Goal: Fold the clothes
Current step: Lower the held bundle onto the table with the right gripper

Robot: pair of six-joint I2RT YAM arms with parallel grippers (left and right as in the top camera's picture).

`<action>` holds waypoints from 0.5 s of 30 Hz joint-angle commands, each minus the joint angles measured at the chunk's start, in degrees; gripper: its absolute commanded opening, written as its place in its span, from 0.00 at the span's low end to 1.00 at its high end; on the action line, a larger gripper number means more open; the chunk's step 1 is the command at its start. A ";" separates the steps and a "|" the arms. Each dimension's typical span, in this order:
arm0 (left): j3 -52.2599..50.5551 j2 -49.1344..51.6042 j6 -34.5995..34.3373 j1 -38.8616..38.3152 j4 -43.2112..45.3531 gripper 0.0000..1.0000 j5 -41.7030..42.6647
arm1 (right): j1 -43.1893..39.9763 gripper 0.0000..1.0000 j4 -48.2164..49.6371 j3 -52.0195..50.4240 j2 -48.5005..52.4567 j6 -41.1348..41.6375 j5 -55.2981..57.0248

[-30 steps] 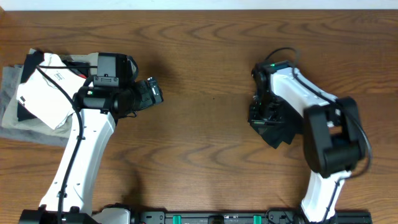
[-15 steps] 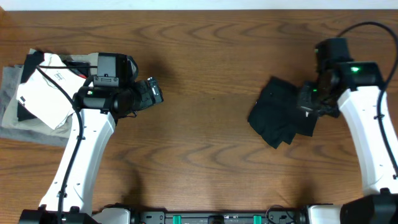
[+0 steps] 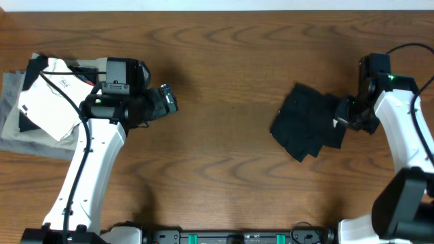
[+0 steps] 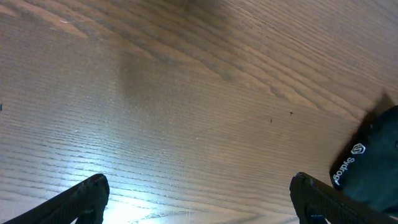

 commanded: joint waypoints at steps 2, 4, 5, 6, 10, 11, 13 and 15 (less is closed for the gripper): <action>0.00 0.57 0.55 0.07 -0.02 0.95 -0.52 | -0.46 0.01 4.09 -0.48 4.85 -0.37 -2.73; 0.00 0.57 0.55 0.07 -0.02 0.95 -0.52 | -0.46 0.01 7.56 -0.48 8.24 -1.81 -5.90; 0.00 0.57 0.52 0.07 -0.04 0.95 -0.52 | -0.46 0.01 8.74 -0.48 9.60 -2.19 -7.08; 0.00 0.57 0.55 0.07 -0.04 0.95 -0.52 | -0.44 0.01 10.01 -0.48 10.95 -3.08 -8.26; 0.00 0.57 0.55 0.07 -0.04 0.95 -0.52 | 0.00 0.01 15.72 -0.46 15.98 -6.56 -12.04; 0.00 0.57 0.55 0.07 -0.02 0.95 -0.52 | 0.42 0.01 17.59 -0.46 17.11 -7.69 -13.25; 0.00 0.57 0.55 0.07 -0.02 0.95 -0.52 | 1.05 0.01 19.71 -0.46 17.92 -9.01 -14.53; 0.00 0.57 0.55 0.07 0.00 0.95 -0.52 | 2.16 0.01 22.53 -0.44 18.23 -9.88 -14.64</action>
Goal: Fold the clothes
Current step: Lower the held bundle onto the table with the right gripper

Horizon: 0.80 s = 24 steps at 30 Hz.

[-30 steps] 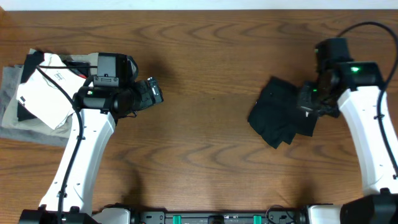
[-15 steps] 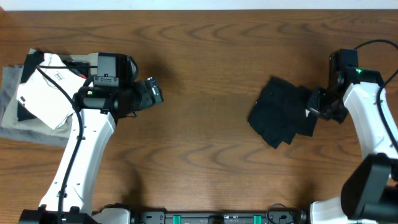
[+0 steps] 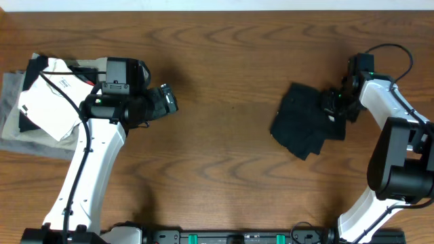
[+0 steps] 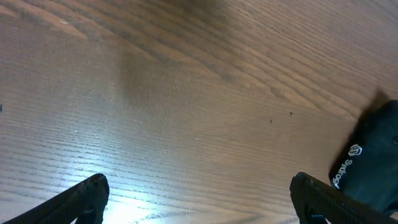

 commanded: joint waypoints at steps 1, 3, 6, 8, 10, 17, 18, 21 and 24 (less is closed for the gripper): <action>0.00 0.55 0.50 0.07 -0.13 0.95 -0.50 | 2.71 0.01 3.19 -0.39 2.51 -4.17 -3.85; 0.00 0.55 0.50 0.07 -0.13 0.95 -0.50 | 4.00 0.01 5.60 -0.26 2.51 -6.12 -4.61; 0.00 0.55 0.50 0.07 -0.11 0.95 -0.50 | 6.56 0.01 8.55 -0.26 2.54 -10.95 -7.48; 0.00 0.55 0.50 0.07 0.07 0.95 -0.50 | 8.76 0.01 8.90 -0.20 2.54 -11.34 -7.54; 0.00 0.55 0.50 0.07 0.11 0.95 -0.50 | 10.60 0.01 8.72 -0.17 2.51 -10.84 -5.88; 0.00 0.55 0.50 0.07 0.07 0.95 -0.50 | 11.69 0.01 3.34 4.70 2.19 -5.35 0.07; 0.00 0.55 0.50 0.07 0.07 0.95 -0.50 | 11.45 0.01 1.60 6.10 2.08 -5.22 1.25; 0.00 0.55 0.52 0.07 0.04 0.95 -0.50 | 10.91 0.01 -4.66 11.45 1.03 -5.27 5.97; 0.00 0.55 0.50 0.07 0.09 0.95 -0.50 | 10.88 0.01 -12.04 17.42 -1.49 -5.31 9.53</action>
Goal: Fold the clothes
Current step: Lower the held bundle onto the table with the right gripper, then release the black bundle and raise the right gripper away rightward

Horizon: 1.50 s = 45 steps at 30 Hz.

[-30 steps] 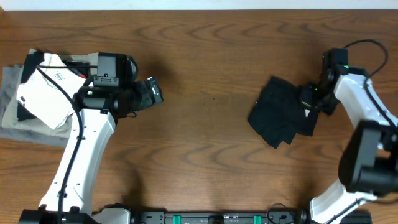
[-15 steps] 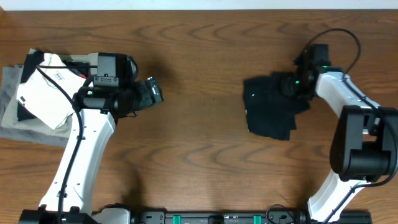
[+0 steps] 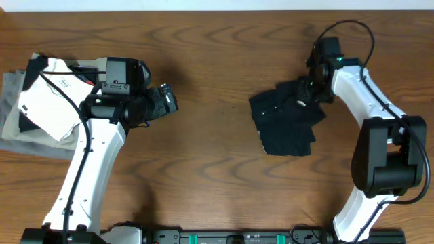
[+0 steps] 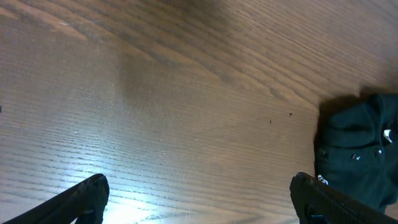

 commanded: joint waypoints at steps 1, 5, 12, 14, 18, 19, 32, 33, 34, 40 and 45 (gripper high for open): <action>0.00 0.55 0.50 0.07 -0.09 0.95 -0.52 | -0.70 0.01 -4.44 6.23 -3.61 0.85 5.25; 0.00 0.55 0.50 0.07 -0.11 0.95 -0.52 | -0.35 0.01 -10.60 9.09 -6.43 -3.65 -3.80; 0.00 0.55 0.50 0.07 -0.09 0.95 -0.52 | 1.38 0.01 -11.30 6.27 -5.95 -8.83 -17.73; 0.00 0.55 0.50 0.07 -0.11 0.95 -0.52 | 1.99 0.01 -9.31 3.85 -5.57 -8.76 -18.38; -0.02 0.55 0.50 0.07 -0.13 0.95 -0.50 | 2.08 0.01 -5.49 -1.68 -4.46 -6.19 -18.34; 0.00 0.55 0.50 0.07 -0.13 0.95 -0.50 | 1.99 0.01 -4.50 -2.86 -4.22 -6.16 -18.32; -0.02 0.55 0.50 0.07 -0.13 0.95 -0.50 | -4.09 0.01 1.97 -10.05 -3.41 -6.47 -11.56; -0.02 0.55 0.50 0.07 -0.15 0.95 -0.50 | -4.59 0.01 2.62 -10.49 -3.34 -6.40 -10.84; -0.02 0.55 0.50 0.07 -0.15 0.95 -0.50 | -5.11 0.01 3.19 -10.99 -3.32 -6.40 -9.94; -0.02 0.55 0.50 0.07 -0.33 0.95 -0.52 | -7.96 0.01 3.13 -11.08 -3.63 -4.39 -1.49; -0.02 0.55 0.50 0.07 -0.35 0.95 -0.50 | -8.39 0.01 -1.73 -5.97 -7.41 -1.44 -2.40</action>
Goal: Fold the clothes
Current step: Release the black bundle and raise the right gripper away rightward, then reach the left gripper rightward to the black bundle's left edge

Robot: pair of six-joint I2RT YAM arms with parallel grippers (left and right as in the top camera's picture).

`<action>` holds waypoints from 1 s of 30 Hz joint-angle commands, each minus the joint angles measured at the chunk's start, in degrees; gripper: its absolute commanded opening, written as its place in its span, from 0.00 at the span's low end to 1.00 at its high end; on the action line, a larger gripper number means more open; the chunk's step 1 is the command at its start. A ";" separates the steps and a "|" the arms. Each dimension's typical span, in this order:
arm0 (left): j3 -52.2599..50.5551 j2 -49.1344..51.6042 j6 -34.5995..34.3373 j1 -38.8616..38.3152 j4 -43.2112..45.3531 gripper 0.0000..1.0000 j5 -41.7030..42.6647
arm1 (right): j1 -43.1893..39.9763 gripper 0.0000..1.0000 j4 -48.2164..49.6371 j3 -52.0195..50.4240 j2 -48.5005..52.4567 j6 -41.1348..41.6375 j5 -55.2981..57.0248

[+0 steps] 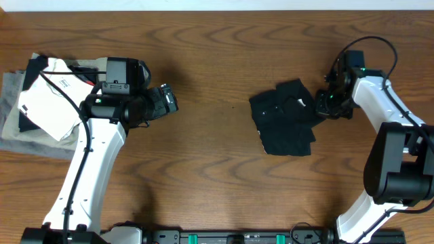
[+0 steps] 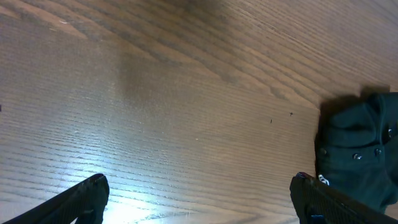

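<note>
A crumpled black garment (image 1: 285, 119) lies right of the table's middle; its edge with small snaps shows in the left wrist view (image 2: 360, 149). My right gripper (image 1: 324, 105) is low at the garment's right edge; its jaws are too small and dark to read. My left gripper (image 1: 169, 100) hangs over bare wood left of centre, well away from the garment. It is open (image 2: 200, 200), with the fingertips (image 2: 87, 194) wide apart and nothing between them.
A stack of folded clothes, white on grey (image 1: 37, 102), sits at the table's far left edge, under the left arm's elbow. Bare wooden tabletop (image 1: 217, 176) stretches between the stack and the black garment and along the front.
My right gripper has moved from the garment's top middle to its right edge. The garment has stayed in place, with only its upper right flap shifted. The left arm is unchanged.
The black garment first lay far right with my right gripper at its right side. The gripper then sat on its upper right part. Later the garment lay further left, nearer the middle, with the gripper on top. Now the gripper is back at its right edge. The left arm never moved.
</note>
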 commanded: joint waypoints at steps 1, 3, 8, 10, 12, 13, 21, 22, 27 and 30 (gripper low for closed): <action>-0.02 0.44 0.52 0.07 -0.22 0.95 -0.50 | -0.20 0.01 -1.99 4.94 -4.83 2.40 -0.28; -0.02 0.44 0.52 0.07 -0.24 0.95 -0.50 | -0.13 0.01 -3.10 6.67 -7.45 2.10 -4.87; -0.02 0.44 0.50 0.07 -0.13 0.95 -0.50 | 1.40 0.08 -3.56 6.97 -12.46 -5.11 -17.68; -0.02 0.44 0.50 0.04 -0.15 0.95 -0.44 | 2.38 0.13 -4.63 6.97 -12.92 -5.55 -17.25; -0.02 0.44 0.70 -0.31 -0.17 0.95 0.44 | 3.02 0.17 -5.16 6.95 -12.92 -5.27 -16.83; -0.02 0.44 1.57 -0.52 -0.17 0.95 1.77 | 3.10 0.20 -5.14 6.95 -12.92 -4.09 -16.70; -0.02 0.44 7.17 -7.13 0.46 0.98 5.05 | 3.02 0.82 -5.42 7.61 -17.59 1.97 -10.23; -0.02 0.44 7.06 -8.37 1.01 0.98 5.05 | 2.99 0.93 -5.99 7.72 -19.10 2.43 -8.31; -0.07 0.76 -3.85 -12.48 2.34 0.98 -0.79 | 1.49 0.99 -8.41 7.72 -26.45 2.47 0.46; -0.87 1.46 -8.96 -13.18 3.04 0.98 -1.51 | 0.35 0.99 -9.66 7.72 -29.09 2.43 3.34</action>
